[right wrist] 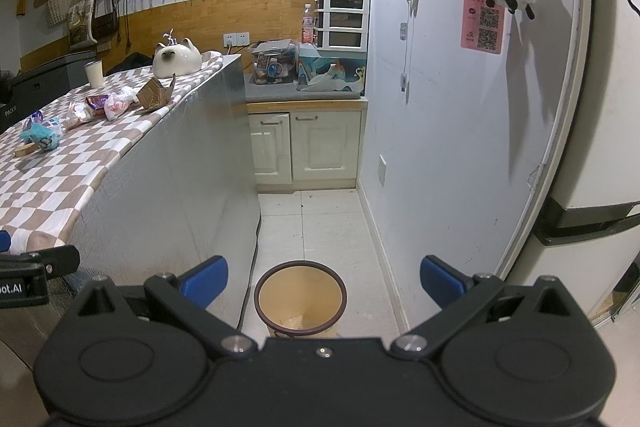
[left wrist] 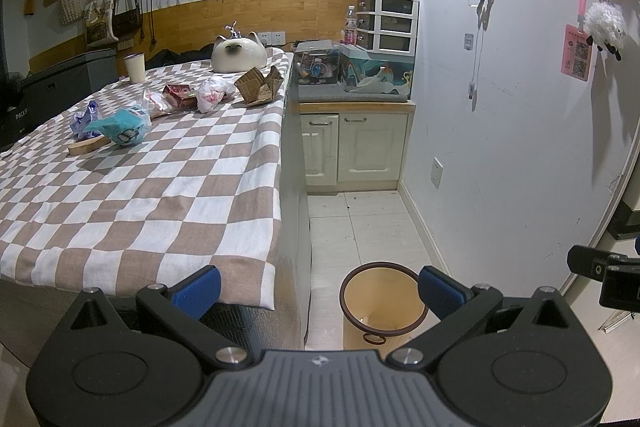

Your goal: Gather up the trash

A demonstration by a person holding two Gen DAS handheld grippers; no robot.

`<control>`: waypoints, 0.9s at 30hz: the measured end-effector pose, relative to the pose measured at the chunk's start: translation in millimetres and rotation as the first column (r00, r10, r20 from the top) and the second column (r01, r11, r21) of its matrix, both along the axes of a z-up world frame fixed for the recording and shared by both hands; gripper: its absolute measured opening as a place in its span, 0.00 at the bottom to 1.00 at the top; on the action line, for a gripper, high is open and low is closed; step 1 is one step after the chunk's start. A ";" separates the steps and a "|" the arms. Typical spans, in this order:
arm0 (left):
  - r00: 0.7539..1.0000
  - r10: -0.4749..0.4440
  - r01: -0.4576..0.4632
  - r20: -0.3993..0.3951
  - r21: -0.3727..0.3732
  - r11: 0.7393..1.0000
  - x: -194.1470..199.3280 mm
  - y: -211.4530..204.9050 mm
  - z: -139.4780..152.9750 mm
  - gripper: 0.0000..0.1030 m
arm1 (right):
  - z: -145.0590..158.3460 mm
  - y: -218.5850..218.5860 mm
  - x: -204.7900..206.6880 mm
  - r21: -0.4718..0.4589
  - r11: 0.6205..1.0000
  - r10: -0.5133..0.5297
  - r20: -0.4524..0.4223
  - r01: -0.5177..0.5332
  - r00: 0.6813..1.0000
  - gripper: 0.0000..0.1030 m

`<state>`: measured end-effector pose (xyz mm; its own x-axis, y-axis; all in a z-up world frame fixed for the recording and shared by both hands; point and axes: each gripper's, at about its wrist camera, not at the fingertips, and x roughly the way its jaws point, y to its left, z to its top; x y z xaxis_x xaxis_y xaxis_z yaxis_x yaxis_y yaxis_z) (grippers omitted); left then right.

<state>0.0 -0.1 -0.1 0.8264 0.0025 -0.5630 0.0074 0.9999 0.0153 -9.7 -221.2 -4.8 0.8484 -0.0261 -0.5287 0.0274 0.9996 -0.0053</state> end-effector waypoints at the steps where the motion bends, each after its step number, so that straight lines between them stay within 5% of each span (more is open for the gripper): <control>1: 1.000 0.000 0.000 0.000 0.000 1.000 0.0 0.0 0.0 1.00 | -0.1 0.0 -0.1 0.000 1.000 0.000 0.000 0.000 1.000 1.00; 27: 1.000 0.014 -0.015 0.027 0.018 1.000 4.2 4.9 0.9 1.00 | -2.1 -0.9 0.1 0.004 1.000 -0.007 0.020 0.007 1.000 1.00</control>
<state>4.2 4.8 0.8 0.8412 0.0247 -0.5402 -0.0079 0.9994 0.0334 -9.6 -222.1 -6.9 0.8585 -0.0302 -0.5120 0.0348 0.9994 -0.0007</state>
